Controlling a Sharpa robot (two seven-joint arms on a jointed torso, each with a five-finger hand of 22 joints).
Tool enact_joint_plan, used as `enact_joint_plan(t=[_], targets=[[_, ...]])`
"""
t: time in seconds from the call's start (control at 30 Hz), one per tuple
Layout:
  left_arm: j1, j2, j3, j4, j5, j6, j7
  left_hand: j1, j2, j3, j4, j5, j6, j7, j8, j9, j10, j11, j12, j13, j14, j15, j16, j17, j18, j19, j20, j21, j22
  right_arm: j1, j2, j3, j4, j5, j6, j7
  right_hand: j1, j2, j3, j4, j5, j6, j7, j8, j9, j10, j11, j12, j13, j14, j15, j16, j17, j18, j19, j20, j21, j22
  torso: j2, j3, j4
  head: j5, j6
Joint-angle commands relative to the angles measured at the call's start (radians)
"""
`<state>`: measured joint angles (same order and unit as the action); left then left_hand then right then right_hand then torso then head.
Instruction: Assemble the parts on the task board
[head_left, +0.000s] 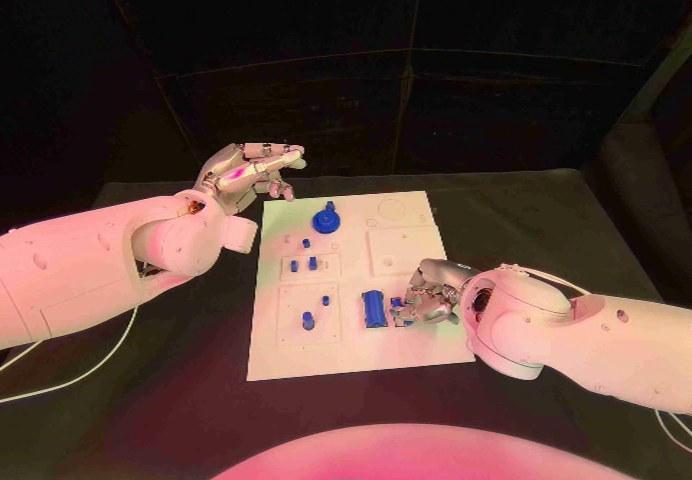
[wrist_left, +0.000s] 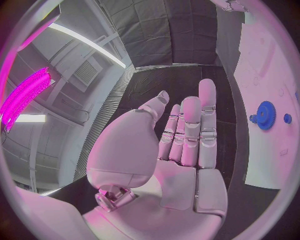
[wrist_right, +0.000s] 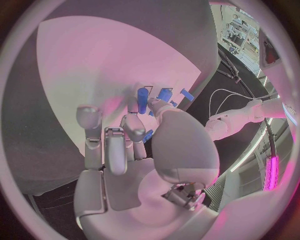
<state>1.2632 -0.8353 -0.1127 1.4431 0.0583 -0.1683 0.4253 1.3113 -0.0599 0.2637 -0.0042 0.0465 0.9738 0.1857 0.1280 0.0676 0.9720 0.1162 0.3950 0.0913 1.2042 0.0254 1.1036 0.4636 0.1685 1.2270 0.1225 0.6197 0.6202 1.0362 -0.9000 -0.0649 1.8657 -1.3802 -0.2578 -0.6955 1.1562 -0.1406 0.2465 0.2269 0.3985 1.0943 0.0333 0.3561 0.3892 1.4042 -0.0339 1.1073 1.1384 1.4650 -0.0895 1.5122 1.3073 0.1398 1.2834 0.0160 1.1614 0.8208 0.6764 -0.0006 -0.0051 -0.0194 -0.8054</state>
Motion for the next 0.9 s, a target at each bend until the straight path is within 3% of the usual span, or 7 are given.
enact_joint_plan(t=[0.03, 0.2, 0.23, 0.3, 0.4, 0.73, 0.9], targets=[[0.001, 0.001, 0.001, -0.001, 0.002, 0.013, 0.003, -0.001, 0.007, -0.004, -0.001, 0.001, -0.004, 0.002, 0.001, 0.001, -0.009, 0.000, 0.007, -0.001, -0.002, 0.004, 0.004, -0.001, 0.013, 0.004, 0.003, -0.006, -0.001, 0.001, -0.001, 0.000, 0.005, 0.002, 0.013, -0.007, -0.010, 0.005, -0.009, 0.003, 0.006, 0.001, 0.008, -0.007, -0.001, 0.006, 0.000, 0.002, 0.002, 0.084, -0.006, 0.003, 0.152, -0.008, 0.005, 0.000, -0.003, -0.001, 0.001, -0.0002, 0.0006, -0.002, 0.000], [0.001, 0.001, 0.001, -0.002, 0.002, 0.012, 0.003, -0.001, 0.007, -0.004, -0.001, 0.001, -0.004, 0.002, 0.001, 0.001, -0.009, 0.000, 0.007, -0.001, -0.002, 0.004, 0.004, -0.001, 0.013, 0.004, 0.003, -0.006, -0.001, 0.001, -0.002, 0.000, 0.005, -0.002, -0.005, -0.001, -0.056, -0.002, -0.061, 0.040, -0.009, 0.001, 0.011, -0.013, -0.002, 0.006, 0.004, 0.002, 0.003, 0.084, -0.003, 0.002, 0.150, -0.008, 0.005, 0.001, -0.005, -0.002, 0.001, -0.0008, 0.0008, -0.001, 0.001], [0.001, 0.001, 0.001, -0.001, 0.002, 0.012, 0.003, -0.001, 0.007, -0.004, -0.001, 0.001, -0.004, 0.002, 0.001, 0.001, -0.009, 0.000, 0.007, -0.001, -0.002, 0.004, 0.004, -0.001, 0.013, 0.004, 0.003, -0.006, -0.001, 0.001, -0.003, 0.000, 0.005, -0.002, -0.010, 0.000, -0.074, -0.006, -0.081, 0.053, -0.042, 0.000, 0.011, -0.016, -0.002, 0.006, 0.004, 0.002, 0.003, 0.084, -0.002, 0.002, 0.149, -0.009, 0.005, 0.002, -0.005, -0.002, 0.001, -0.0010, 0.0007, -0.001, 0.001], [0.001, 0.001, 0.001, -0.001, 0.002, 0.012, 0.003, -0.001, 0.007, -0.004, -0.001, 0.001, -0.004, 0.002, 0.001, 0.001, -0.009, 0.000, 0.007, -0.001, -0.002, 0.004, 0.004, -0.001, 0.013, 0.004, 0.003, -0.006, -0.001, 0.001, -0.004, 0.000, 0.003, -0.003, -0.021, 0.004, -0.114, 0.004, -0.138, 0.063, -0.153, -0.003, 0.012, -0.024, -0.004, 0.004, 0.005, 0.001, 0.004, 0.083, -0.002, 0.000, 0.147, -0.007, 0.004, 0.003, -0.008, -0.005, 0.000, -0.0012, 0.0006, -0.001, 0.001], [0.001, 0.000, 0.001, -0.001, 0.002, 0.012, 0.003, -0.001, 0.007, -0.004, -0.001, 0.001, -0.004, 0.002, 0.001, 0.001, -0.009, 0.000, 0.007, -0.001, -0.002, 0.004, 0.004, -0.001, 0.013, 0.004, 0.003, -0.006, -0.001, 0.001, -0.005, 0.000, 0.002, -0.004, -0.032, 0.009, -0.137, 0.018, -0.196, 0.065, -0.221, -0.002, 0.013, -0.031, -0.004, 0.002, 0.006, -0.001, 0.004, 0.083, 0.000, -0.001, 0.145, -0.007, 0.003, 0.004, -0.012, -0.008, 0.000, -0.0012, 0.0007, -0.001, 0.000], [0.001, 0.000, 0.001, -0.002, 0.002, 0.011, 0.003, -0.001, 0.007, -0.004, -0.001, 0.001, -0.004, 0.002, 0.001, 0.001, -0.009, 0.000, 0.007, -0.001, -0.002, 0.004, 0.004, -0.001, 0.013, 0.004, 0.003, -0.006, -0.001, 0.001, -0.017, 0.000, 0.010, -0.009, -0.035, 0.015, -0.129, 0.037, -0.241, 0.064, -0.229, -0.001, 0.013, -0.037, -0.004, 0.000, 0.007, -0.002, 0.005, 0.083, 0.000, -0.001, 0.145, -0.007, 0.003, 0.005, -0.013, -0.009, 0.000, -0.0004, -0.0001, -0.002, 0.000], [0.001, -0.001, 0.001, -0.001, 0.002, 0.011, 0.002, -0.001, 0.007, -0.004, -0.001, 0.001, -0.004, 0.002, 0.001, 0.001, -0.009, 0.000, 0.007, -0.001, -0.002, 0.004, 0.004, -0.001, 0.013, 0.004, 0.003, -0.006, -0.001, 0.001, -0.036, 0.000, 0.025, -0.011, -0.013, 0.033, -0.045, 0.051, -0.268, 0.049, -0.210, 0.002, 0.014, -0.044, -0.003, -0.001, 0.007, -0.002, 0.007, 0.083, 0.000, -0.002, 0.144, -0.006, 0.002, 0.006, -0.016, -0.011, 0.001, 0.0002, 0.0002, -0.003, 0.000]])
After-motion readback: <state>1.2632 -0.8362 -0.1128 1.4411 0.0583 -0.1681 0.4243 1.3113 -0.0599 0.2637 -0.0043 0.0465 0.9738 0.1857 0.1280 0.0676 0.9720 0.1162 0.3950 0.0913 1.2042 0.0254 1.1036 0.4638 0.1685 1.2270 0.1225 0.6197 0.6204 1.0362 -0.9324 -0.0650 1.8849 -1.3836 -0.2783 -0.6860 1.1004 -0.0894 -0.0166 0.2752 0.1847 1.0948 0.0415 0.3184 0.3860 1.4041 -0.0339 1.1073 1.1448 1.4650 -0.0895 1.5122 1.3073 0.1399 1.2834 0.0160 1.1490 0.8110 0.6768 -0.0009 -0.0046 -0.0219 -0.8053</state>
